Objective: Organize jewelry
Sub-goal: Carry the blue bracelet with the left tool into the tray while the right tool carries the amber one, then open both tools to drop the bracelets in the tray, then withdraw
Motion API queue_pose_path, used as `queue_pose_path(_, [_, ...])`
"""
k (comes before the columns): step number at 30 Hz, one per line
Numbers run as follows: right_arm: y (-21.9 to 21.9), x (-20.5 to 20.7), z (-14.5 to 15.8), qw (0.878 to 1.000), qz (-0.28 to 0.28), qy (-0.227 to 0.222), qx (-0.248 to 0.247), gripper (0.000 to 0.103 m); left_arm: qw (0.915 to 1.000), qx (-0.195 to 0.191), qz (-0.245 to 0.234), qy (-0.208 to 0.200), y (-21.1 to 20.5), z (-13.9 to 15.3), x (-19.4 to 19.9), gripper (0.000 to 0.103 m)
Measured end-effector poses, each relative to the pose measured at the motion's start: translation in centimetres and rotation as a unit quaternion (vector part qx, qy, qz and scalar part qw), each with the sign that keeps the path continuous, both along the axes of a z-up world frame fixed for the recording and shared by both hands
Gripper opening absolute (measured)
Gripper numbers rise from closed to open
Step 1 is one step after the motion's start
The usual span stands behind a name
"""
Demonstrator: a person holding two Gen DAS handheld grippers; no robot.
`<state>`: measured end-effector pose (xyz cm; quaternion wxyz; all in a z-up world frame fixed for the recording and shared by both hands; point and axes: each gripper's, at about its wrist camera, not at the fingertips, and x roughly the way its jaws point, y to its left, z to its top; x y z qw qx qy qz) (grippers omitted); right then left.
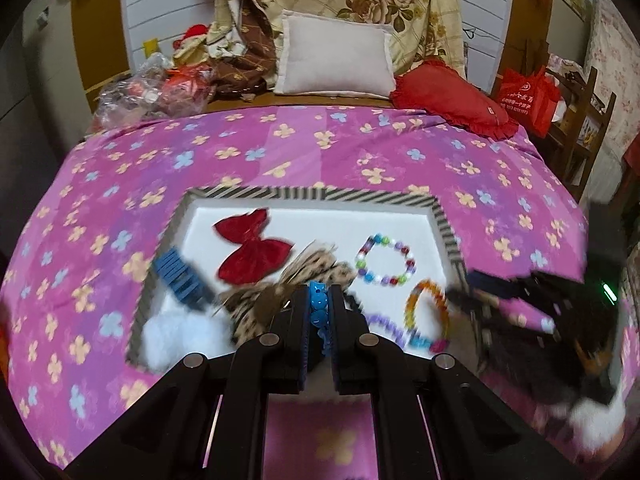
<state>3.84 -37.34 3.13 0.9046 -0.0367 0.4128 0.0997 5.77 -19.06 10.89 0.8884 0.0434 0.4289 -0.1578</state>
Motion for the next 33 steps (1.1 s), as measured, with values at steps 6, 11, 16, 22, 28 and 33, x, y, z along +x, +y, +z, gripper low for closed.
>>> queue_pose_path(6, [-1.4, -2.3, 1.2, 0.999, 0.006, -0.019, 0.034, 0.044, 0.9997, -0.008, -0.011, 0.018, -3.9, -0.7, 4.9, 0.000])
queue_pose_path(11, [-2.0, -3.3, 1.1, 0.999, 0.012, -0.018, 0.035, 0.050, 0.9996, -0.009, -0.011, 0.024, -6.0, -1.7, 8.2, 0.000])
queue_pose_path(16, [-2.4, -3.8, 1.0, 0.998, 0.018, -0.023, 0.047, 0.050, 0.9984, 0.017, 0.021, 0.050, -5.6, -5.1, 11.7, 0.000])
queue_pose_path(22, [-2.3, -3.9, 0.6, 0.998, 0.022, -0.021, 0.059, 0.051, 0.9945, 0.048, 0.057, 0.073, -3.6, -7.6, 13.2, 0.000])
queue_pose_path(28, [-1.7, -4.0, 0.0, 0.997, 0.021, -0.002, 0.080, 0.058, 0.9924, 0.029, 0.073, 0.094, -2.3, -7.6, 13.2, 0.000])
queue_pose_path(33, [-0.7, -5.1, 0.3, 0.997, 0.025, -0.006, 0.068, 0.061, 0.9932, -0.003, 0.069, 0.094, -1.3, -6.2, 11.5, 0.016])
